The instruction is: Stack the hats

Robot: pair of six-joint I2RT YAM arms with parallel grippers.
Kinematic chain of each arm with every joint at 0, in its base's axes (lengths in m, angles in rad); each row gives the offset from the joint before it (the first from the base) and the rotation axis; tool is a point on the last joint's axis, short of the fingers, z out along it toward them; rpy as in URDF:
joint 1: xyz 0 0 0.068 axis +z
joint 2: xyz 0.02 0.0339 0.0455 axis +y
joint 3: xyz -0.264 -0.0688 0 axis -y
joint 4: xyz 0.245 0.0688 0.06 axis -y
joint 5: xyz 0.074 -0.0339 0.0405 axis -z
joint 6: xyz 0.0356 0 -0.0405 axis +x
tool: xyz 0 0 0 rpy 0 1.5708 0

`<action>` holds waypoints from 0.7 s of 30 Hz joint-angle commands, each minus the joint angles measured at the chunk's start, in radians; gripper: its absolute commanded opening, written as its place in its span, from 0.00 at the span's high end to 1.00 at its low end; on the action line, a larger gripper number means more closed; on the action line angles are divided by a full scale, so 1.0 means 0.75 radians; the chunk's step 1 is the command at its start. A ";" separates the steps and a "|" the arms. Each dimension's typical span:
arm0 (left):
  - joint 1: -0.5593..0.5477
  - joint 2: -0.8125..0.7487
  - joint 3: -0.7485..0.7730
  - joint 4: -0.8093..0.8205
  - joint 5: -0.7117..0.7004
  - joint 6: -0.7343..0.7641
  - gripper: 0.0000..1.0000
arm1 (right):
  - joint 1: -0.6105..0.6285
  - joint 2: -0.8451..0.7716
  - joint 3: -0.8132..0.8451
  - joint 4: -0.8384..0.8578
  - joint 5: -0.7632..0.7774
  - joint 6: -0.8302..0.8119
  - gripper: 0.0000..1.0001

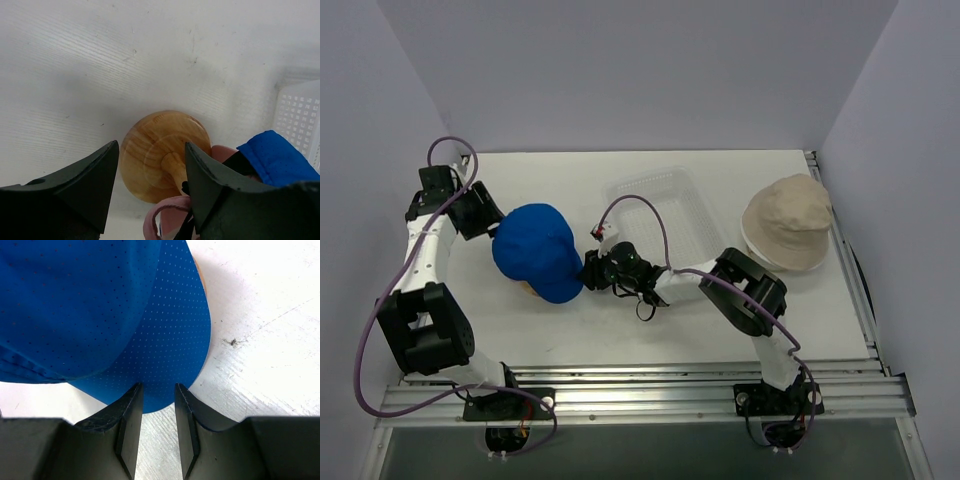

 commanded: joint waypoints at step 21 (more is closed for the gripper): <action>-0.222 -0.406 0.373 -0.130 -0.051 -0.136 0.06 | 0.007 -0.639 0.013 -0.537 0.323 -0.102 0.65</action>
